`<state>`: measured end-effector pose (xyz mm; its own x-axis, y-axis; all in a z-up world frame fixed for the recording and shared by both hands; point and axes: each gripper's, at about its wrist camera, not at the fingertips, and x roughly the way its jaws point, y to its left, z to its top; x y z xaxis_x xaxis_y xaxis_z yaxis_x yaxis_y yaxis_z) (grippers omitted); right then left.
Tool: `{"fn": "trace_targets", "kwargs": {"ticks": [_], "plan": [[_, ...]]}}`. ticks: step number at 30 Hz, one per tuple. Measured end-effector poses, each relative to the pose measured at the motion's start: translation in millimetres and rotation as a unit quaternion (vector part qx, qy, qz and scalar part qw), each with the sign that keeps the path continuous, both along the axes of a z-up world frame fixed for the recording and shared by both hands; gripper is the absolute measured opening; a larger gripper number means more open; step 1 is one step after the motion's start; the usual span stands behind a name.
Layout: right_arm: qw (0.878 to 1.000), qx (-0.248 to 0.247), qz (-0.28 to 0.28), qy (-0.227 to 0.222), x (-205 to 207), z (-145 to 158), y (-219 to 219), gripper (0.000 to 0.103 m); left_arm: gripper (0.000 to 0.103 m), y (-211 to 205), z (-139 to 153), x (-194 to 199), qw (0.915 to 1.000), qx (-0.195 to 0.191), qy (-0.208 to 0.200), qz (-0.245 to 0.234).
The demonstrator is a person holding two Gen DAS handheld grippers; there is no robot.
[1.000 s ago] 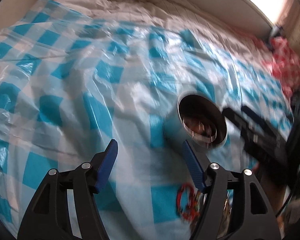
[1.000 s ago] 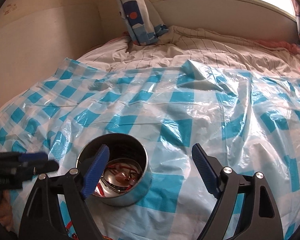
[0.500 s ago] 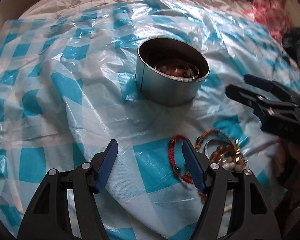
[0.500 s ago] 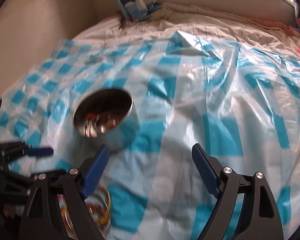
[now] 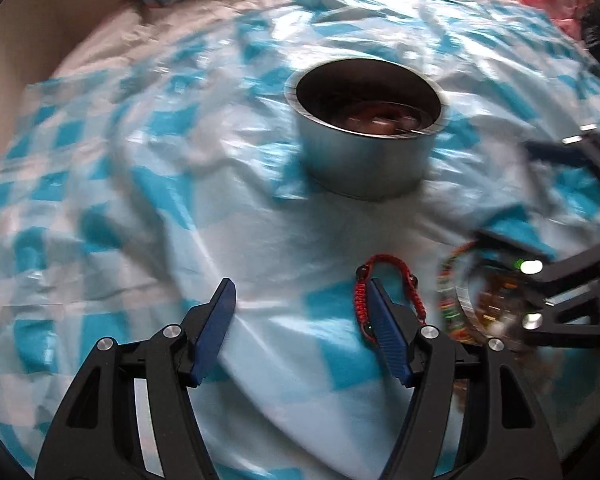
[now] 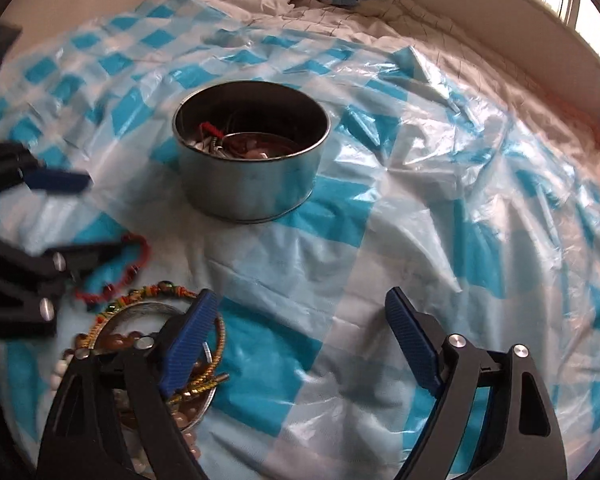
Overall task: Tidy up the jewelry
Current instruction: 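Open both tools over the tin and move them back to the jewelry pile, then grasp the red bead bracelet with left tool while right tool grasps the braided gold bracelet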
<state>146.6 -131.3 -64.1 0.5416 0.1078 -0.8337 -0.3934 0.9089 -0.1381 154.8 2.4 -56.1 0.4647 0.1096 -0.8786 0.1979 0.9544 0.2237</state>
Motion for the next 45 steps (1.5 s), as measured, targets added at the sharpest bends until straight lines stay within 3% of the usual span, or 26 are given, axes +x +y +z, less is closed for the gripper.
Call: {"fn": "trace_targets", "kwargs": {"ticks": [3,6,9,12,14,16,18,21,23,26,30,32,33,34,35,36,41,45], "plan": [[0.998,-0.046,-0.039,-0.033,3,2,-7,0.089,0.064,8,2,4,0.9998,-0.013,0.0,0.015],[0.999,-0.009,-0.037,-0.027,5,8,-18,0.089,0.064,11,3,5,0.9997,-0.019,0.0,0.016],[0.999,0.039,0.003,0.001,5,8,-16,0.089,0.064,10,2,6,0.9997,-0.022,0.003,0.012],[1.0,-0.015,0.009,-0.004,2,0,-3,0.089,0.064,9,1,7,0.9997,-0.022,0.004,0.009],[0.996,-0.064,-0.039,-0.038,5,2,-7,0.089,0.064,9,1,6,0.9997,-0.024,0.004,0.01],[0.993,-0.067,-0.074,-0.058,7,11,-21,0.089,0.064,10,2,6,0.9996,-0.027,0.003,0.012],[0.994,-0.03,-0.083,-0.057,9,18,-34,0.089,0.064,11,4,6,0.9991,-0.04,0.002,0.014],[0.995,0.074,-0.064,-0.019,11,21,-46,0.088,0.064,12,7,6,0.9977,-0.068,0.002,0.009],[0.992,0.121,-0.045,0.01,13,19,-45,0.079,0.064,11,9,5,0.9969,-0.079,-0.003,0.005],[0.993,0.114,-0.029,0.024,13,13,-36,0.061,0.064,10,9,6,0.9964,-0.085,-0.005,0.002],[0.993,0.107,-0.029,0.033,16,6,-30,0.055,0.063,3,2,6,0.9967,-0.081,0.003,-0.008],[0.994,0.103,-0.026,0.037,15,3,-28,0.046,0.044,-1,0,6,0.996,-0.087,0.01,-0.019],[0.994,0.103,-0.018,0.042,15,2,-25,0.032,0.022,-3,-1,5,0.995,-0.094,0.018,-0.027],[0.994,0.103,-0.012,0.045,15,1,-24,0.025,0.012,-6,-1,4,0.9942,-0.099,0.02,-0.036],[0.994,0.103,-0.009,0.046,14,1,-23,0.01,0.008,-9,0,3,0.9937,-0.101,0.021,-0.045],[0.993,0.105,-0.006,0.048,16,0,-22,0.006,0.007,-10,1,2,0.9928,-0.106,0.021,-0.051],[0.991,0.126,-0.009,0.035,13,9,-28,0.005,0.007,-2,17,-1,0.9845,-0.166,0.007,-0.056],[0.992,0.12,-0.023,0.027,14,11,-32,0.005,0.007,7,17,1,0.9841,-0.173,0.009,-0.041]]}}
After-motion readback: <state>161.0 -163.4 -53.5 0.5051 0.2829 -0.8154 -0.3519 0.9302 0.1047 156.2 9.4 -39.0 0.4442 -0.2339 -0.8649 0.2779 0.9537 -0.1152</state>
